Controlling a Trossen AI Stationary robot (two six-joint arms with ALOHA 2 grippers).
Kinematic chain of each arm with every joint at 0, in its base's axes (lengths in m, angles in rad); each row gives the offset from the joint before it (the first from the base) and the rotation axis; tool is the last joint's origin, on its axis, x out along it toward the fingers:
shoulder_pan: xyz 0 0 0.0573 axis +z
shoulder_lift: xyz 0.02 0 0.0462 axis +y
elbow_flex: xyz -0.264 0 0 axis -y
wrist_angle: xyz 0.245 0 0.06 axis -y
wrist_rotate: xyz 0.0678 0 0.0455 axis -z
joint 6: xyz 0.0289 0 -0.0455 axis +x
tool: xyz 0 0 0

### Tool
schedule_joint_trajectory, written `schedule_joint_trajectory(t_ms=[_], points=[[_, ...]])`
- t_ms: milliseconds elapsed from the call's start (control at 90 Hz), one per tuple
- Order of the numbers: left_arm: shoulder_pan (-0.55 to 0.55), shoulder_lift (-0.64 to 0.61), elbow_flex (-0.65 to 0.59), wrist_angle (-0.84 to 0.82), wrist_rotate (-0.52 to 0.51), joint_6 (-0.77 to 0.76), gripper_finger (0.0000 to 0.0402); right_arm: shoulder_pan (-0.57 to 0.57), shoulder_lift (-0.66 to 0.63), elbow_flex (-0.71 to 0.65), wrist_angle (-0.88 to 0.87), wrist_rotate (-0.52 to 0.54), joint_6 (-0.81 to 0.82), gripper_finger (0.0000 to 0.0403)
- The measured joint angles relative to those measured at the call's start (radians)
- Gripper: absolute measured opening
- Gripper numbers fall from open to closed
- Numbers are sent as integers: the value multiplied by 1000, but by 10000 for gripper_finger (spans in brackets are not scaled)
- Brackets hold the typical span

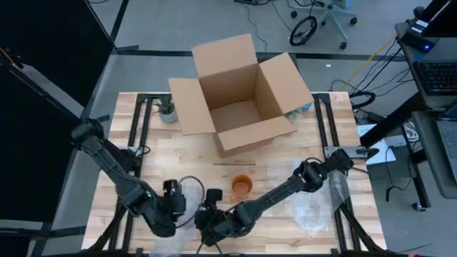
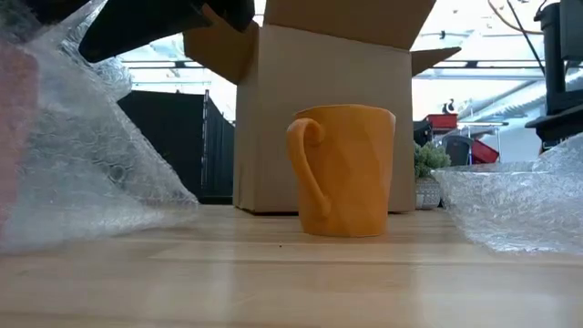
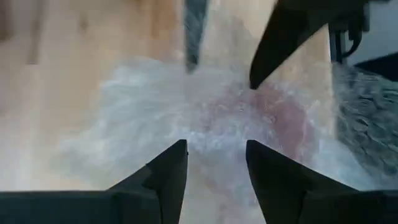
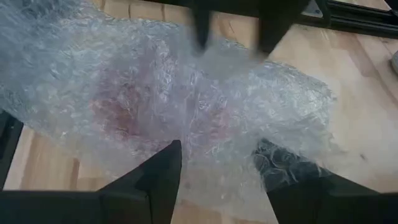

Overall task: Wrap mug
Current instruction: Wrap the pink mug with transparent bubble wrap

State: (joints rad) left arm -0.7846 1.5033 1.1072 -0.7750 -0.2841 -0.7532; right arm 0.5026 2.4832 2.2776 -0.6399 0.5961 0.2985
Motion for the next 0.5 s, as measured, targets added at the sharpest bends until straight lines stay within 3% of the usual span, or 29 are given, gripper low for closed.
schedule_joint_trajectory(t_ms=[111,500], points=[[17,52,-41,78,47,1,153,2,0,0,0,1,-6,192],[22,218,-64,237,54,58,133,3,-1,0,-2,-1,-15,192]])
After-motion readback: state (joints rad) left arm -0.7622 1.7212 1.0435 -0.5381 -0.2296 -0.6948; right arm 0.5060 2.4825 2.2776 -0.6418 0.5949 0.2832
